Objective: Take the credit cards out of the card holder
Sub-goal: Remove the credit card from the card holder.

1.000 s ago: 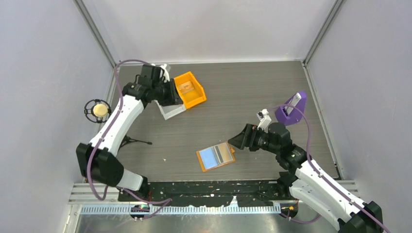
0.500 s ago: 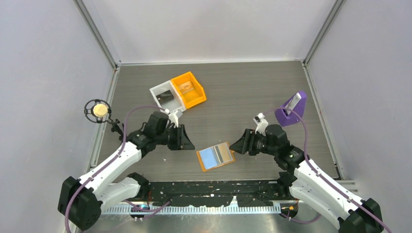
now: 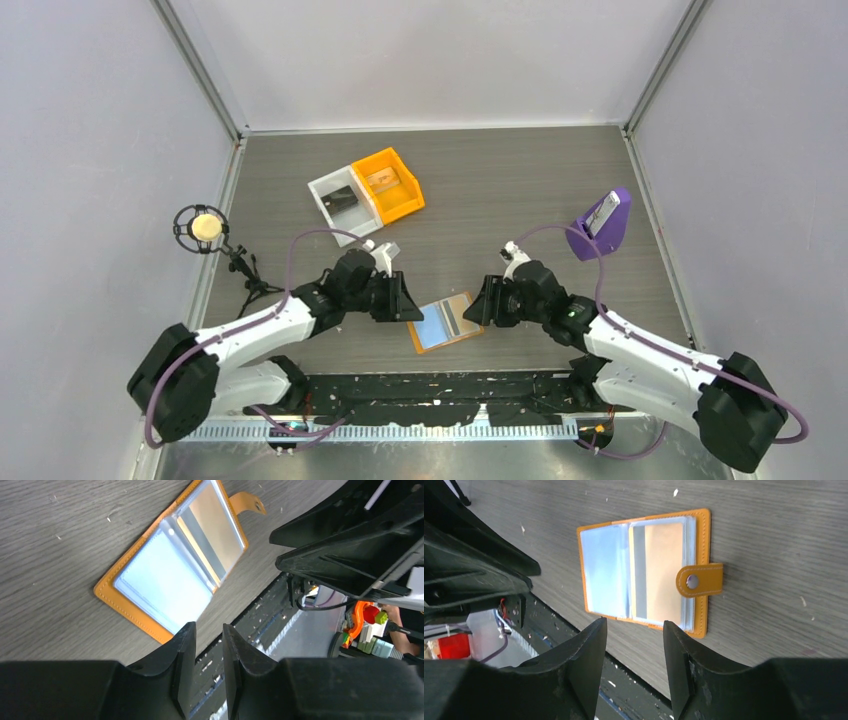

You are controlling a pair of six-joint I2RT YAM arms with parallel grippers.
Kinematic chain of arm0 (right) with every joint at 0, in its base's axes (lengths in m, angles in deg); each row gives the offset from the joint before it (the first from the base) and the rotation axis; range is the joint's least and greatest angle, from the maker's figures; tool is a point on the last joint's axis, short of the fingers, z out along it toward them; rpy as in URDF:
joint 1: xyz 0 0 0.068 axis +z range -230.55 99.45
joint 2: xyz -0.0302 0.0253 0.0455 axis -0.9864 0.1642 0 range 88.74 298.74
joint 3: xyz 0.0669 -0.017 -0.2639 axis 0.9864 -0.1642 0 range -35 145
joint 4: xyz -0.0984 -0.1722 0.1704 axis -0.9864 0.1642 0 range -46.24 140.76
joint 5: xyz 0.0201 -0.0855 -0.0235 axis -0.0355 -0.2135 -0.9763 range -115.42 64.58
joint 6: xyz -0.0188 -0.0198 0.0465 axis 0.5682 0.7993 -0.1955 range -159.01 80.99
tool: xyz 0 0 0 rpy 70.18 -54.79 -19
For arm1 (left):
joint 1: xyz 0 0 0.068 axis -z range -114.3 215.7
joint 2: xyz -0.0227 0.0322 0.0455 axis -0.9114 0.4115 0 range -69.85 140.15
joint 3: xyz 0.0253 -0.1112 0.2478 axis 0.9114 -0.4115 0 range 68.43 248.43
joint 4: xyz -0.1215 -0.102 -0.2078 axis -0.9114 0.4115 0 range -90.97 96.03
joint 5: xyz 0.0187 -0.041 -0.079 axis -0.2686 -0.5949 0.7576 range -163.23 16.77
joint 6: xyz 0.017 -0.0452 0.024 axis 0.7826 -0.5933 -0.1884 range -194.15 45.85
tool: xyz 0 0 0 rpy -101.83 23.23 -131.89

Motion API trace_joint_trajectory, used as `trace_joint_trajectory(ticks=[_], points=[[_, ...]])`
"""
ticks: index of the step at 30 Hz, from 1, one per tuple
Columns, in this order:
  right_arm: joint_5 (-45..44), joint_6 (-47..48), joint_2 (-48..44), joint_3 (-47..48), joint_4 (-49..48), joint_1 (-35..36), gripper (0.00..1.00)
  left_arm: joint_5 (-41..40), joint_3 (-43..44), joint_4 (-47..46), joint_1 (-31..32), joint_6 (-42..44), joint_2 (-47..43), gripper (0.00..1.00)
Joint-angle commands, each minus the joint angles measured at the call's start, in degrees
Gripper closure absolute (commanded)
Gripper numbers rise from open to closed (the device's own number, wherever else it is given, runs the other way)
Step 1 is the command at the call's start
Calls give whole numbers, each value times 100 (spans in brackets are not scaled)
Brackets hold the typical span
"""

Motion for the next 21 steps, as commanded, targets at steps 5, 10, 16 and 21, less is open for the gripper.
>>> trace_joint_trajectory(ticks=[5, 10, 16, 21], points=[[-290, -9, 371, 189, -812, 51, 48, -347, 13, -1132, 511, -328, 927, 73], [-208, -38, 707, 39, -1239, 52, 47, -485, 149, -1163, 724, -348, 1377, 74], [-258, -41, 1024, -75, -1467, 52, 47, -568, 115, -1170, 785, -370, 1666, 74], [-312, -49, 1213, -218, -1575, 52, 47, -652, 47, -1156, 794, -385, 1617, 75]])
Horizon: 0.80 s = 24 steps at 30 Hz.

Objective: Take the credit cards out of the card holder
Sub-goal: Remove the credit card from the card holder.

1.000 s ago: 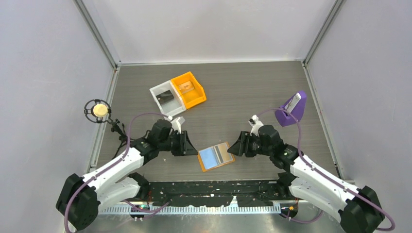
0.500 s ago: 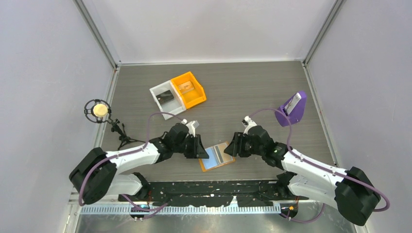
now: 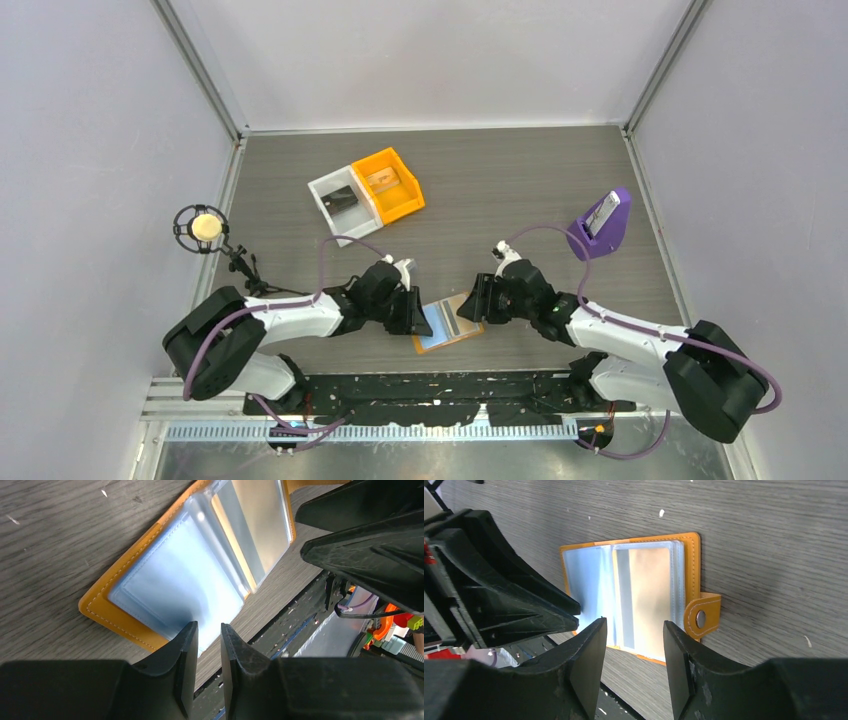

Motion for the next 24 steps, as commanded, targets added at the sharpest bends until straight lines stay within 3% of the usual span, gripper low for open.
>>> trace_joint_trajectory(ticks=[1, 15, 24], points=[[-141, 7, 143, -132, -382, 26, 47, -178, 56, -261, 34, -24, -48, 75], [140, -113, 597, -103, -556, 52, 47, -148, 110, -228, 42, -74, 91, 75], [707, -788, 609, -277, -1558, 47, 47, -94, 118, -344, 90, -111, 264, 76]])
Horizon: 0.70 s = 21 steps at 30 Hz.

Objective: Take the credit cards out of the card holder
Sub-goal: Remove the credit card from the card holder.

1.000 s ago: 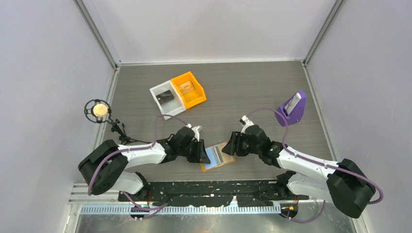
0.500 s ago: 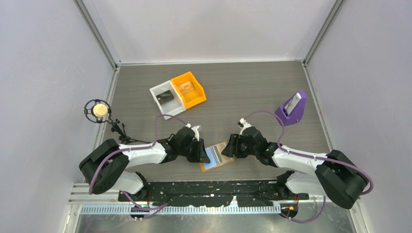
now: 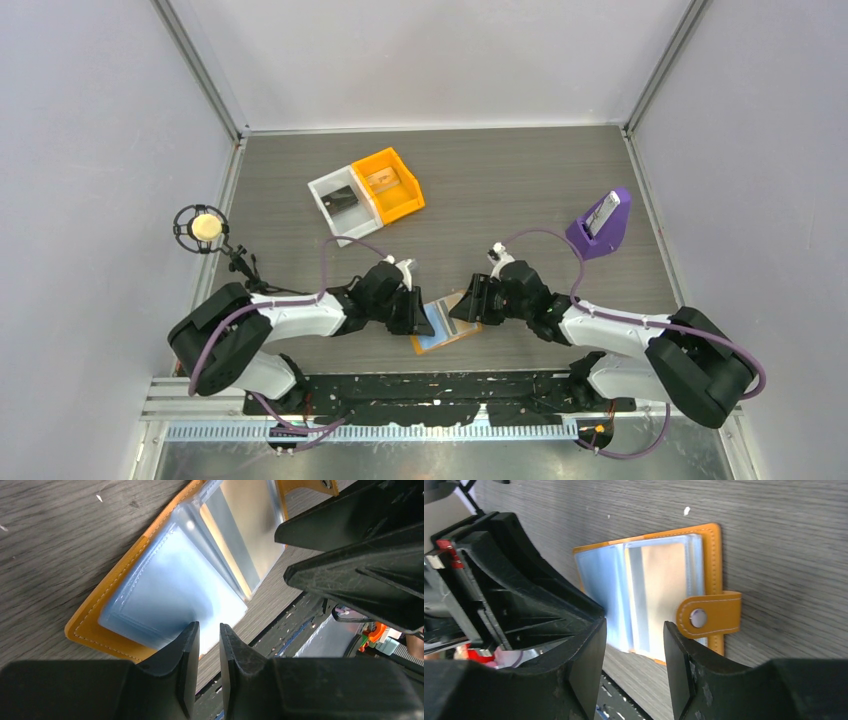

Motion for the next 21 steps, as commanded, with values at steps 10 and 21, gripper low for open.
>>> trace_joint_trajectory(ticks=[10, 21], points=[[-139, 21, -387, 17, 2, 35, 47, -246, 328, 598, 80, 123, -360, 76], [-394, 380, -240, 145, 459, 30, 46, -1056, 298, 1655, 80, 161, -915, 75]])
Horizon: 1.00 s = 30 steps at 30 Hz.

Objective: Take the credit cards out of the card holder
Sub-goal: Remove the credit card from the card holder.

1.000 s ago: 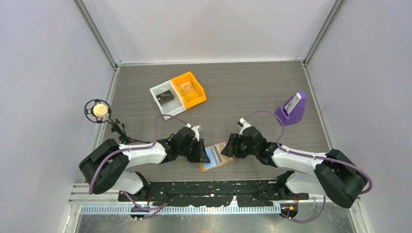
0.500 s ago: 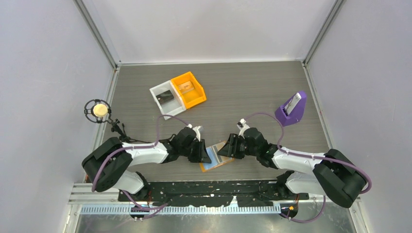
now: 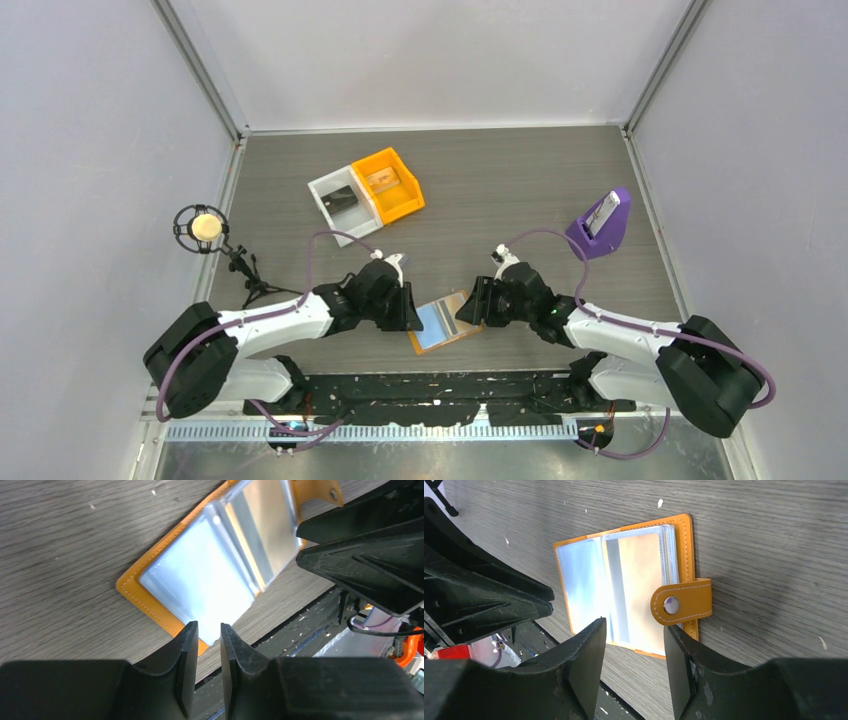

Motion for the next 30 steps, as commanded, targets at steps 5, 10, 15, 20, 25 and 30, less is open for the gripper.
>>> trace_joint_trajectory(ticks=[5, 10, 15, 20, 25, 30], points=[[-100, 179, 324, 184, -67, 28, 46, -279, -64, 199, 25, 8, 154, 75], [-54, 148, 287, 168, -54, 26, 46, -264, -133, 119, 25, -17, 250, 75], [100, -21, 211, 179, -198, 28, 46, -224, -137, 61, 25, -19, 318, 75], [321, -291, 256, 72, -640, 28, 46, -174, -163, -66, 25, -44, 385, 75], [528, -519, 303, 17, -923, 25, 46, -135, -165, -152, 25, -54, 390, 75], [309, -301, 77, 107, -601, 27, 46, -93, -172, -196, 25, -63, 400, 75]])
